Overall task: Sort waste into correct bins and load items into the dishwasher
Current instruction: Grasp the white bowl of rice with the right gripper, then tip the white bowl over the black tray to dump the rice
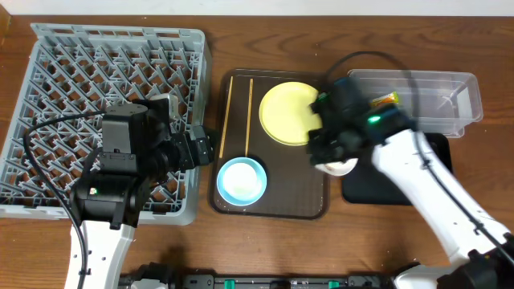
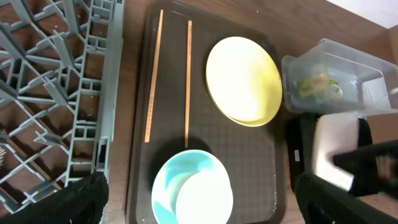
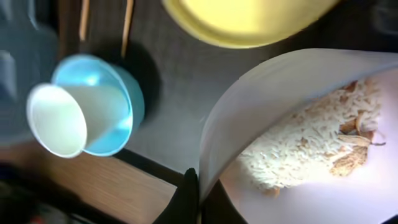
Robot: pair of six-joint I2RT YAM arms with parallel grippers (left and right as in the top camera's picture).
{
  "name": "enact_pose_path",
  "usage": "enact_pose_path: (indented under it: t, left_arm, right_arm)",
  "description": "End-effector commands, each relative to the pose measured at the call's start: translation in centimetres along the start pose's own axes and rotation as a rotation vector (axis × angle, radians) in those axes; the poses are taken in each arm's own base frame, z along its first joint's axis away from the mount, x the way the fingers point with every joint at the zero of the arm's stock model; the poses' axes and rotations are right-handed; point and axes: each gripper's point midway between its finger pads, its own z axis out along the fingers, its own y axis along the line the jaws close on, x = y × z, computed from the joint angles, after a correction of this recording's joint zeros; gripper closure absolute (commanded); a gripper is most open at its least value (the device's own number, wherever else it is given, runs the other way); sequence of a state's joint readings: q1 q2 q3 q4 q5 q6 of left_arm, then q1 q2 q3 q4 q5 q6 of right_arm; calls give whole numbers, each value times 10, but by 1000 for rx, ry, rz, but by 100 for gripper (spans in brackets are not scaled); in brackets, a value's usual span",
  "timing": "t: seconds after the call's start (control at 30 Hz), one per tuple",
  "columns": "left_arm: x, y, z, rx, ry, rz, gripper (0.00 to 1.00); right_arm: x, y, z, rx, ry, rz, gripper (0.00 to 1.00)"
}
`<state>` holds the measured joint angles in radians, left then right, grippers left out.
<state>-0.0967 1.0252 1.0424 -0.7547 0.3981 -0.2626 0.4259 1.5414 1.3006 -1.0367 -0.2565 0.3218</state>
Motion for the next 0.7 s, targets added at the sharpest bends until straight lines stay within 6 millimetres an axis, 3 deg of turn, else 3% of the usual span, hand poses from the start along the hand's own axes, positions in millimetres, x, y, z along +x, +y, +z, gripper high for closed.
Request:
enact_pose_path:
  t: [0.0, 0.3, 0.37, 0.5, 0.67]
  left_arm:
    - [-3, -6, -3, 19, -5, 6, 4]
    - [-3, -6, -3, 19, -5, 6, 4]
    - [-3, -6, -3, 19, -5, 6, 4]
    - [-3, -6, -3, 19, -5, 6, 3]
    - [-3, -6, -3, 19, -5, 6, 3]
  right_arm:
    - [-5, -4, -7, -160, 17, 69, 99]
    - [1, -33, -8, -639, -25, 233, 99]
    - [0, -42, -16, -752, -96, 209, 99]
    - [2, -73, -24, -811, -201, 253, 99]
    - [3, -82, -49, -959, -361, 190, 99]
